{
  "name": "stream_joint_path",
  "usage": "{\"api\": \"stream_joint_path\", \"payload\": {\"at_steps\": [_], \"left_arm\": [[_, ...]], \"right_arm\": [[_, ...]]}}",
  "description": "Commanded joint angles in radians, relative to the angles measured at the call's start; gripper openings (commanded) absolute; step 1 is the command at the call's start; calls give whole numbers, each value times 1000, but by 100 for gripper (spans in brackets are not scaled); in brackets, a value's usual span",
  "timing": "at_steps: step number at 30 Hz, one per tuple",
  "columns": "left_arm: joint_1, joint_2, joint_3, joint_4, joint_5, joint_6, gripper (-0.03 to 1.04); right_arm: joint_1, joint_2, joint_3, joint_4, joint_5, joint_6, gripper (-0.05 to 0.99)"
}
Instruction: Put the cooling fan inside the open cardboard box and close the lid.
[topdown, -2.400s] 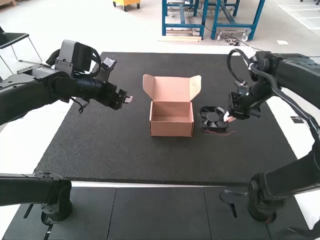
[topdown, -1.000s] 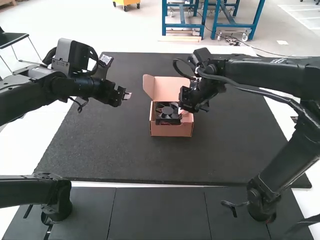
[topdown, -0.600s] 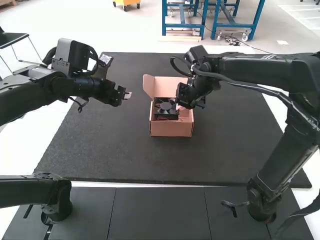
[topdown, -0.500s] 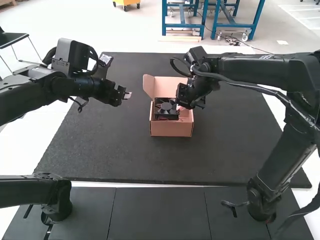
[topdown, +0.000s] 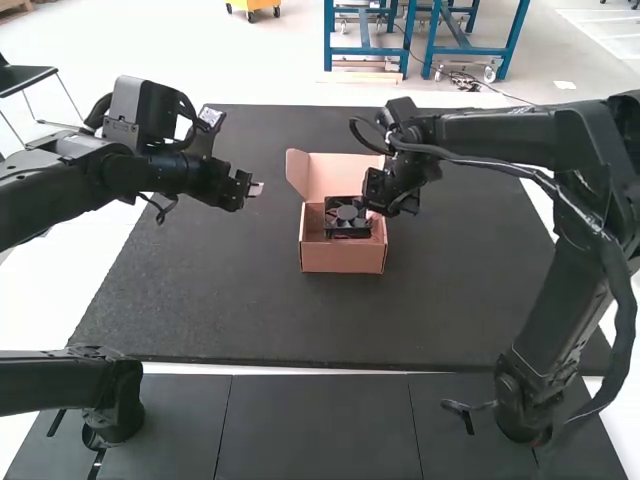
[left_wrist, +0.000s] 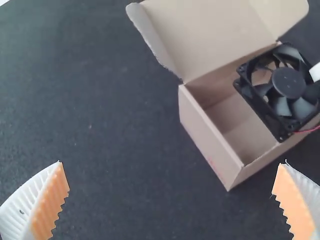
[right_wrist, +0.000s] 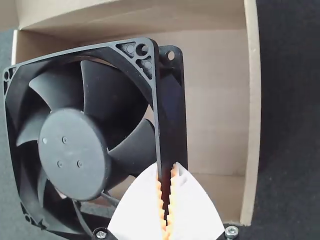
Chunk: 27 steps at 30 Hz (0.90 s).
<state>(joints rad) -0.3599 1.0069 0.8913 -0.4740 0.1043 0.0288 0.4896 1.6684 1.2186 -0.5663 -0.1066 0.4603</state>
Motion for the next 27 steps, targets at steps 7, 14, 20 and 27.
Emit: {"api": "stream_joint_path", "payload": {"at_steps": [7,14,20,27], "left_arm": [[9,-28,6,11,-2,-21,96],[9,-30,9,9,-2,-26,96],[9,-28,11,9,-2,-26,96],[9,-30,12,11,-2,-26,96]], "right_arm": [[-8,24,45,23,2,-29,-2],[-11,57,55,37,2,-45,-2],[-14,86,67,48,2,-49,-2],[-14,96,70,49,-8,-51,-2]]}}
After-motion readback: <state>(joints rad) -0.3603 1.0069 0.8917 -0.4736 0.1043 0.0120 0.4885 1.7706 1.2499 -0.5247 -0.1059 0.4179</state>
